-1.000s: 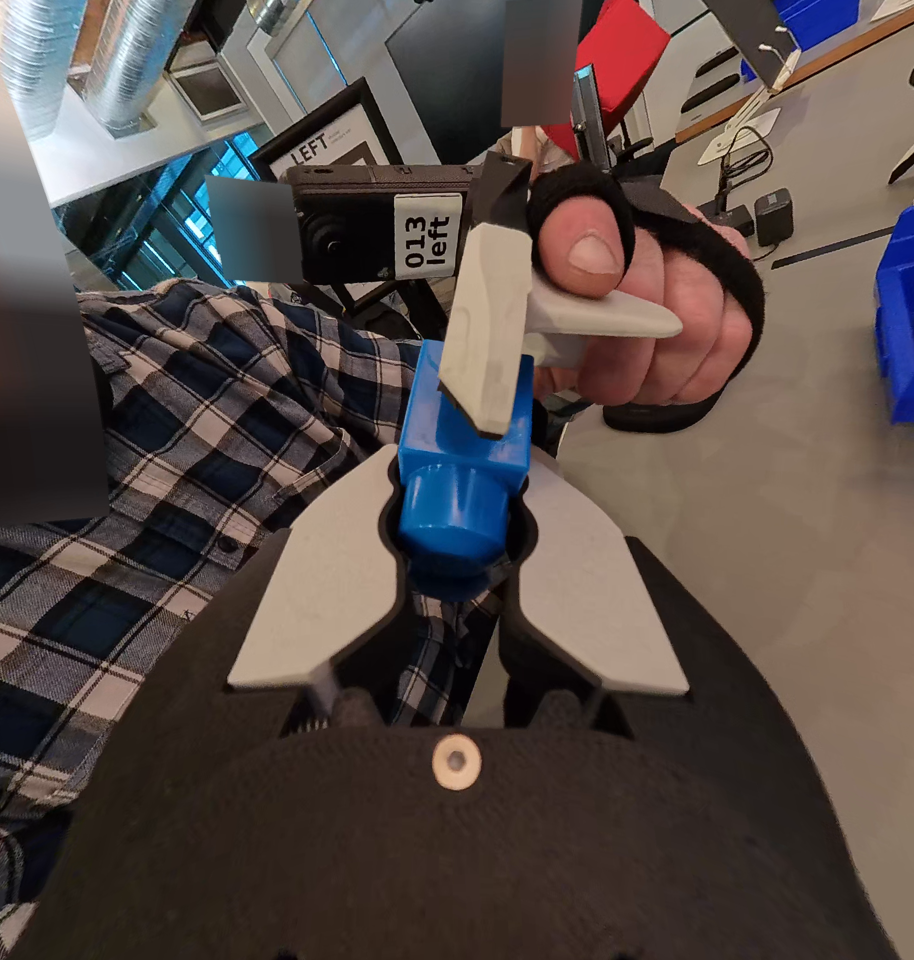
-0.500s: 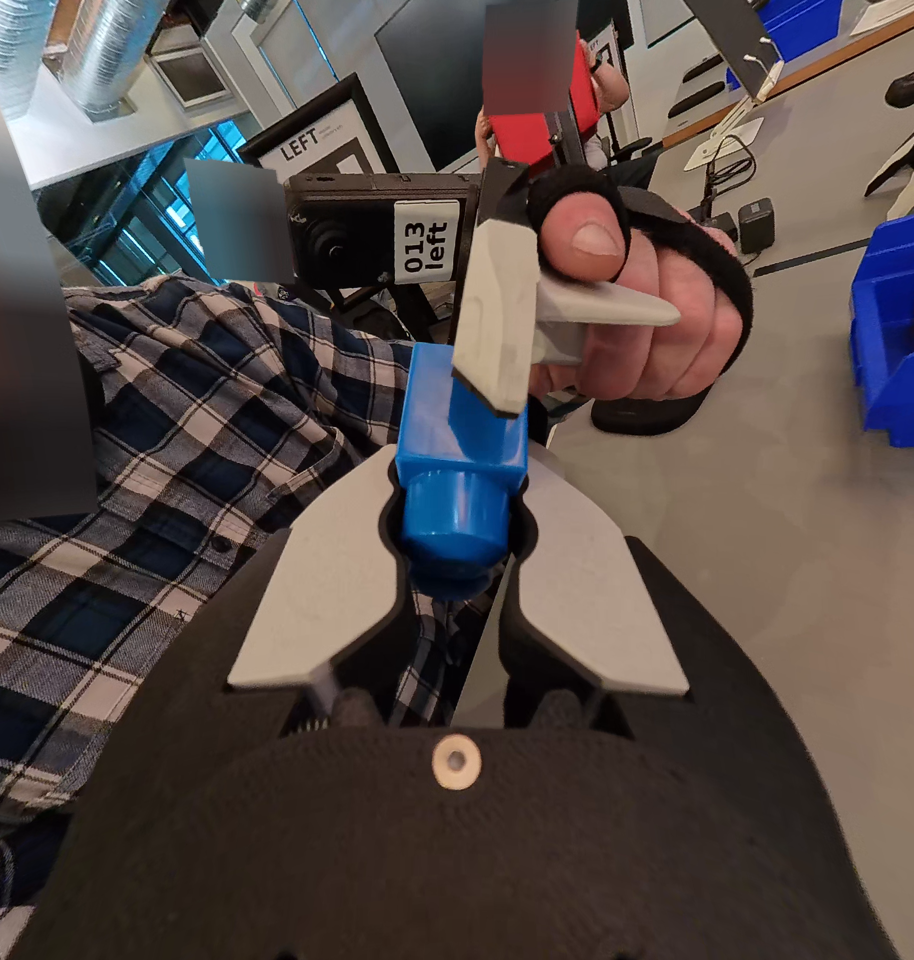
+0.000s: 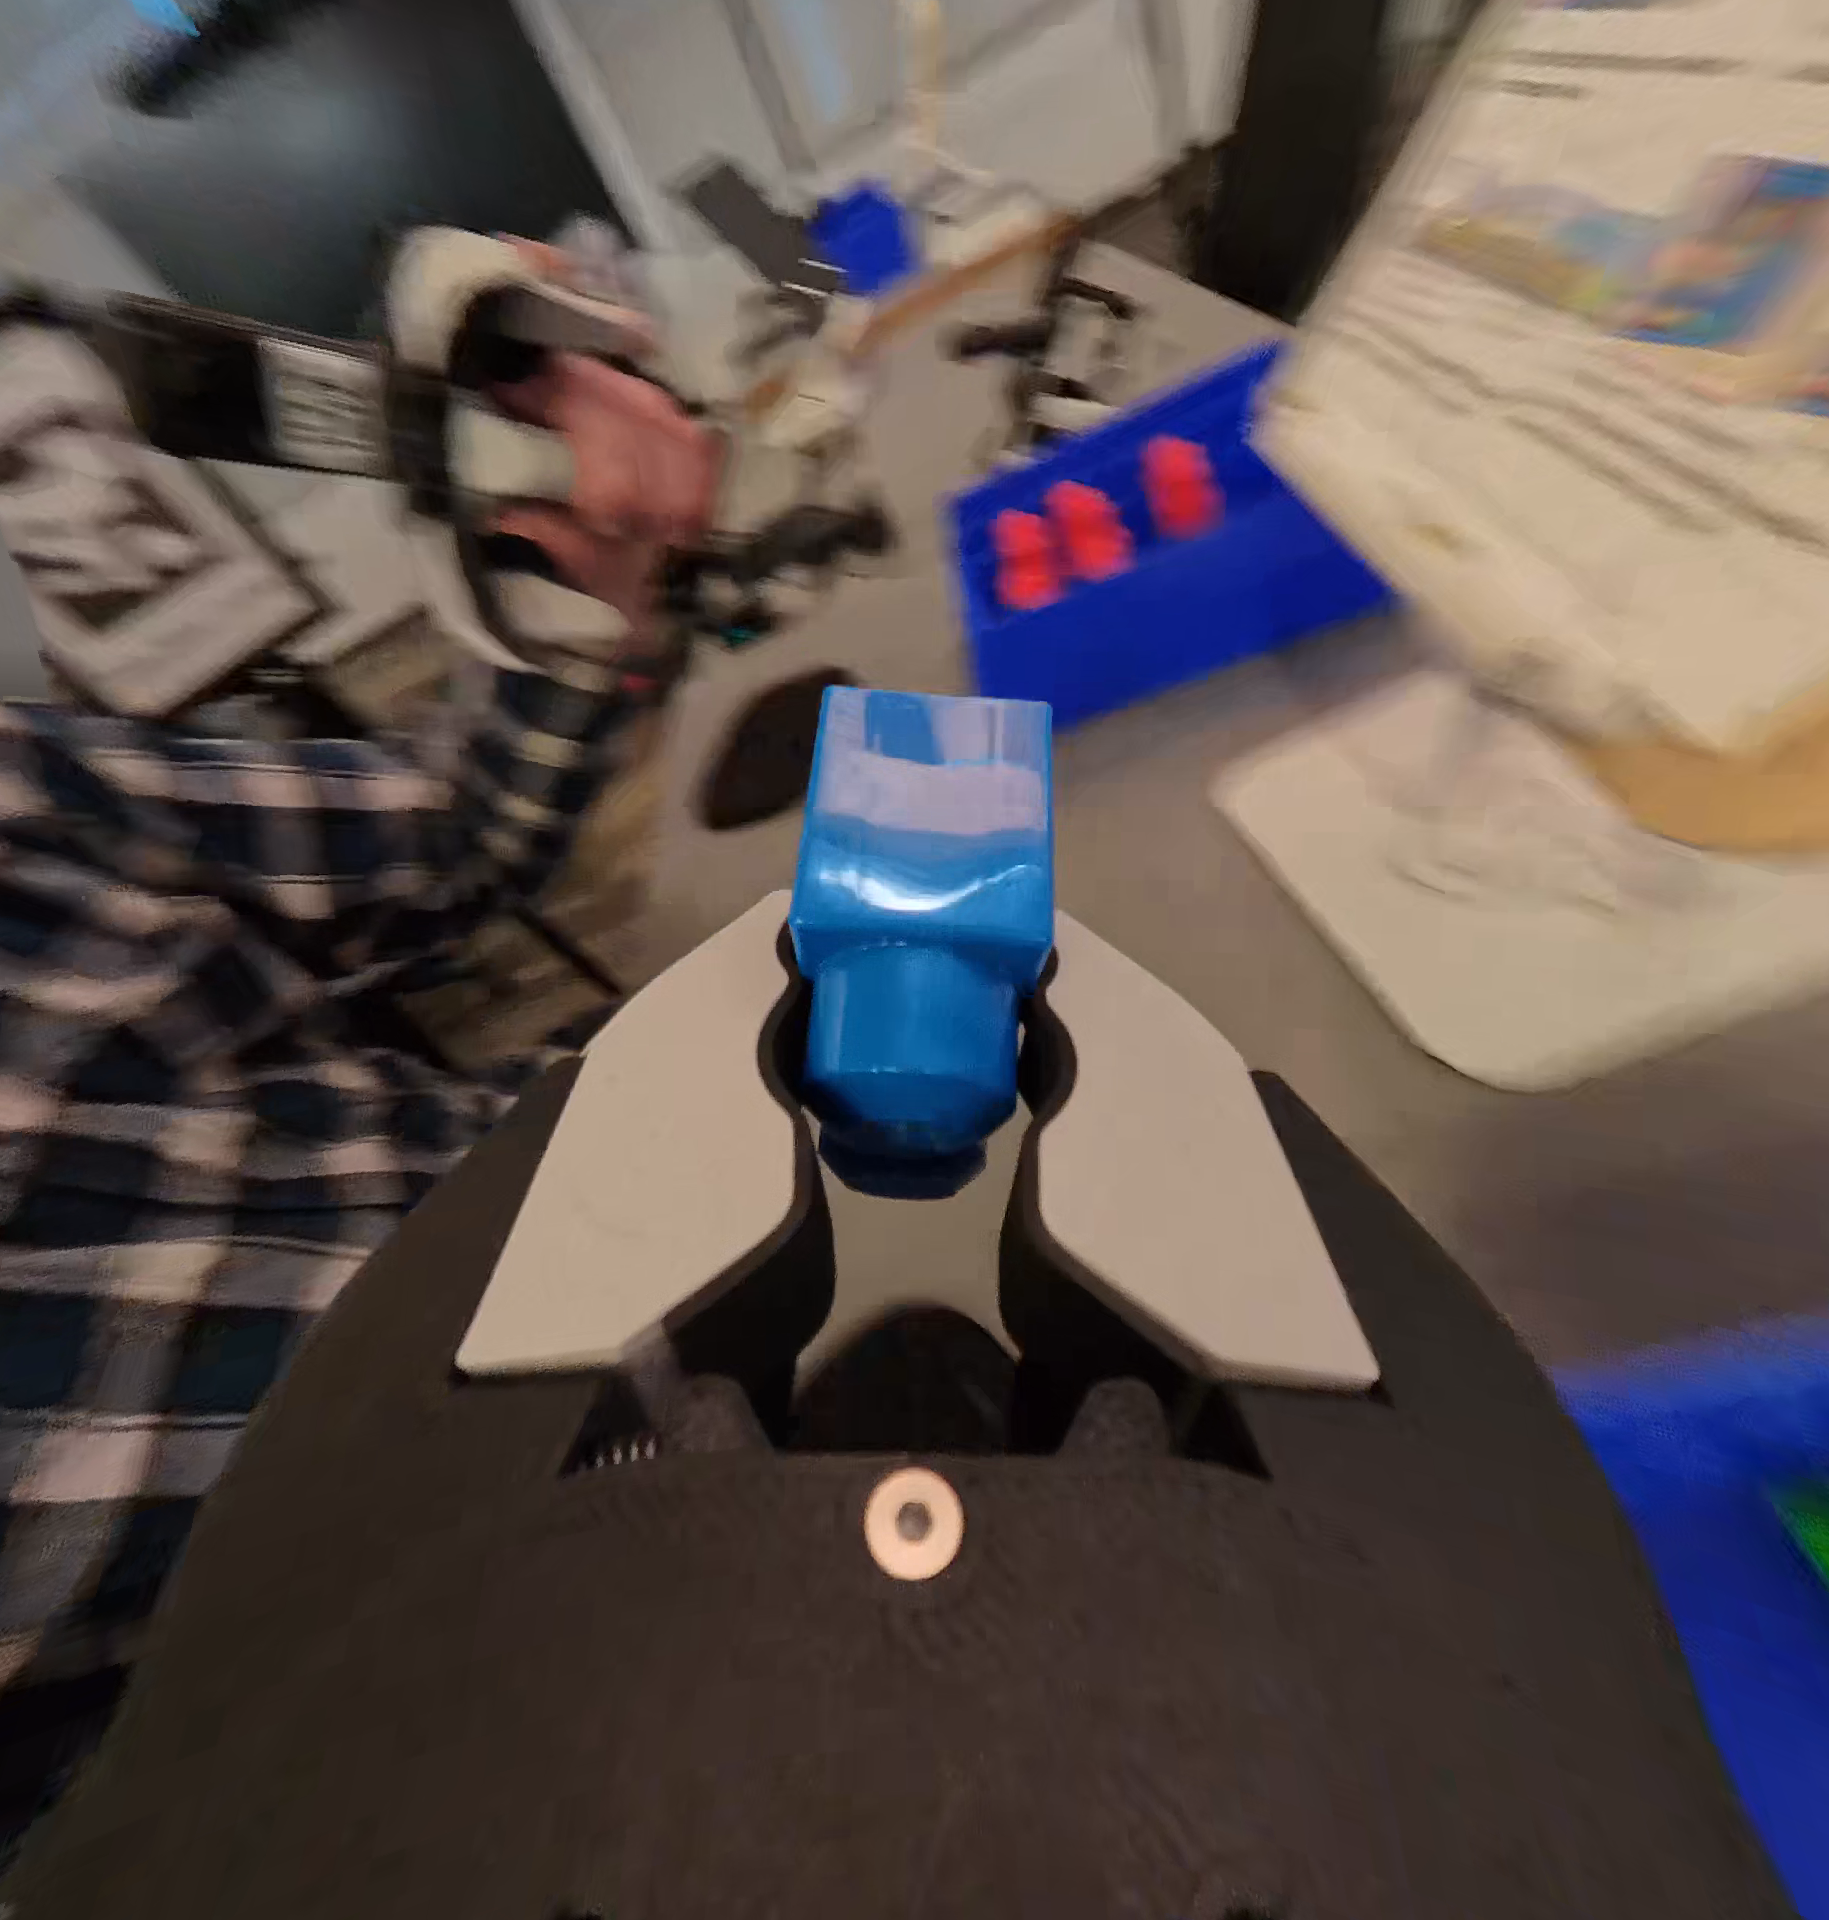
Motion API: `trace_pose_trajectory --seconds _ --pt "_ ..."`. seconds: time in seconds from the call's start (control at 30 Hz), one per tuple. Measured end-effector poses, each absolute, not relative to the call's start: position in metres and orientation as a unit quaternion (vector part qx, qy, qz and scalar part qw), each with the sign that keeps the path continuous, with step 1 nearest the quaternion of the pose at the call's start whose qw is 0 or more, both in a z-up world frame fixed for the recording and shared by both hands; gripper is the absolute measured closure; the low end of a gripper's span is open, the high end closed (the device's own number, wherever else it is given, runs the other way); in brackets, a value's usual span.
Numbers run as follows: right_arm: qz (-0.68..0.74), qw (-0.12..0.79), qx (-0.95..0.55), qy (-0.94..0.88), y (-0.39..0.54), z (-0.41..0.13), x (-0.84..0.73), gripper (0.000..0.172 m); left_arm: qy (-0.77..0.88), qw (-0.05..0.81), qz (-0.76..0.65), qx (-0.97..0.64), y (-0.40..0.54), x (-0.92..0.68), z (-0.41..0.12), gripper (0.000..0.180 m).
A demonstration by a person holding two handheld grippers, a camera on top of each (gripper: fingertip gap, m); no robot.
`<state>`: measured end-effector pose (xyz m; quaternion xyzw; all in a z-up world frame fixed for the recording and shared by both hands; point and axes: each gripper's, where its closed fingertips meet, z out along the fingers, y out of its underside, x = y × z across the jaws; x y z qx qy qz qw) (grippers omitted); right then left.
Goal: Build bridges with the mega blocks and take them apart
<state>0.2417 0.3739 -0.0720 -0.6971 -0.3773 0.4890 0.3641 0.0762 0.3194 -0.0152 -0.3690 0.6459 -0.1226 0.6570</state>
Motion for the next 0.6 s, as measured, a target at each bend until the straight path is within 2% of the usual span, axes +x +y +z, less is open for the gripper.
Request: trace_pose_trajectory --seconds 0.2,0.23,0.27,0.3,0.4,0.6 --pt "0.326 0.374 -0.838 -0.227 0.479 -0.158 0.373 0.132 0.620 0.643 -0.077 -0.444 0.359 0.023 -0.033 0.083" --pt "0.286 0.362 -0.865 -0.200 0.492 -0.175 0.394 0.109 0.615 0.638 -0.071 -0.459 0.367 0.015 -0.038 0.083" --pt "0.253 0.355 -0.880 -0.186 0.500 -0.187 0.409 0.095 0.610 0.631 -0.063 -0.475 0.377 0.005 -0.043 0.083" --pt "0.237 0.357 -0.885 -0.181 0.504 -0.190 0.416 0.089 0.605 0.626 -0.054 -0.489 0.386 -0.004 -0.048 0.084" --pt "0.204 0.395 -0.876 -0.189 0.502 -0.171 0.420 0.091 0.590 0.609 -0.036 -0.529 0.412 -0.032 -0.065 0.086" --pt "0.233 0.448 -0.824 -0.258 0.454 -0.125 0.358 0.103 0.588 0.544 0.000 -0.599 0.459 -0.085 -0.103 0.092"
